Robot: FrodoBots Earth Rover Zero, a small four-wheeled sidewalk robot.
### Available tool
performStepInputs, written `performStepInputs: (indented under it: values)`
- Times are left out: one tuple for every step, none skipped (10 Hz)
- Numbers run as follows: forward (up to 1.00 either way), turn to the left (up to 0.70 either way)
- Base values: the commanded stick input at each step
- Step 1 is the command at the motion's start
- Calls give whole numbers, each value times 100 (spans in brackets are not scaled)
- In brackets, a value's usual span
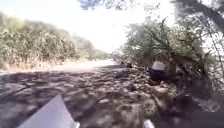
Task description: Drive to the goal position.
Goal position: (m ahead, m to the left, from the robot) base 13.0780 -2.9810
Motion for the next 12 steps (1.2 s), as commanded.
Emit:
performStepInputs:
  values:
    - [50,0]
    - [50,0]
    - [50,0]
    - [50,0]
    - [50,0]
    - [50,0]
    - [50,0]
    - [50,0]
    - [50,0]
    - [50,0]
    - [50,0]
    - [50,0]
